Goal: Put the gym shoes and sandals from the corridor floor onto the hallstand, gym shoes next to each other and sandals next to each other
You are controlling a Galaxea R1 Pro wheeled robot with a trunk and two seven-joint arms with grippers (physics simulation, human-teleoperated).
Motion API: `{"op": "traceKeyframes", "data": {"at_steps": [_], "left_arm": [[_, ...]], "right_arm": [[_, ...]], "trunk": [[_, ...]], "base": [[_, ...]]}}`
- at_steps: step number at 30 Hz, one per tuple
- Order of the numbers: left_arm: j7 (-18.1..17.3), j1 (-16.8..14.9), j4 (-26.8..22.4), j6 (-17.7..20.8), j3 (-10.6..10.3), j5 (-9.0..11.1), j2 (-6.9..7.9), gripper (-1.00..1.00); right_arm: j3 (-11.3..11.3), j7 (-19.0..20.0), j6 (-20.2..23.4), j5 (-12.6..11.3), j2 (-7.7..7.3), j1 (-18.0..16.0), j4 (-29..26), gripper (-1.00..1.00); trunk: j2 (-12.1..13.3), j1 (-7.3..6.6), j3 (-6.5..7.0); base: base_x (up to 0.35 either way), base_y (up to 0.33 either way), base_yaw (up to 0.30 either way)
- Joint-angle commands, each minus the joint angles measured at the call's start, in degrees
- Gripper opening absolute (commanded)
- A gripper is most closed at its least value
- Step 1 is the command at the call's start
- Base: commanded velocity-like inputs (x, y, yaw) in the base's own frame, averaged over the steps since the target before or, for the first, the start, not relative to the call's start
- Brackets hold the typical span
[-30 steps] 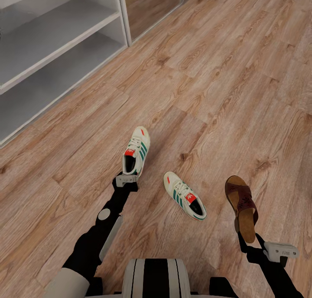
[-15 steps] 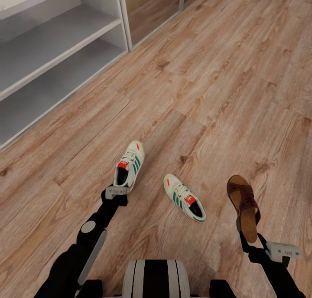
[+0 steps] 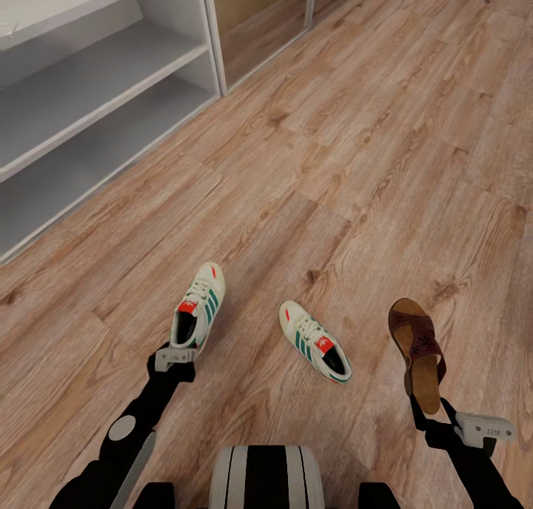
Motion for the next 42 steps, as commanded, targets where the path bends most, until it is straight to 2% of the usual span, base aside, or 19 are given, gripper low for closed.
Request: {"op": "traceKeyframes", "data": {"at_steps": [1, 9, 14, 31, 42], "left_arm": [[0.0, 0.7, 0.0, -0.7, 0.5, 0.1, 0.04, -1.00], [-1.1, 3.1, 0.0, -2.7, 3.7, 1.4, 0.37, -1.00], [-1.5, 3.6, 0.3, -3.1, 4.4, 1.8, 0.24, -1.00], [-2.6, 3.8, 1.8, -6.6, 4.3, 1.9, -0.12, -1.00], [-3.6, 3.8, 3.4, -7.2, 4.2, 1.9, -0.24, -1.00]], "right_arm": [[0.0, 0.0, 0.0, -0.2, 0.00, 0.0, 0.0, -1.00], [0.0, 0.0, 0.0, -0.2, 0.00, 0.0, -0.3, -1.00], [0.0, 0.0, 0.1, -0.2, 0.01, 0.0, -0.6, -1.00], [0.1, -0.1, -0.1, -0.2, -0.09, 0.0, 0.4, -1.00], [0.3, -0.1, -0.2, 0.0, 0.05, 0.0, 0.7, -1.00]], "trunk": [[0.0, 0.00, 0.09], [0.0, 0.00, 0.80], [0.0, 0.00, 1.24], [0.0, 0.00, 2.76], [0.0, 0.00, 3.75]], "base": [[0.000, 0.000, 0.000], [0.000, 0.000, 0.000], [0.000, 0.000, 0.000], [0.000, 0.000, 0.000], [0.000, 0.000, 0.000]]}}
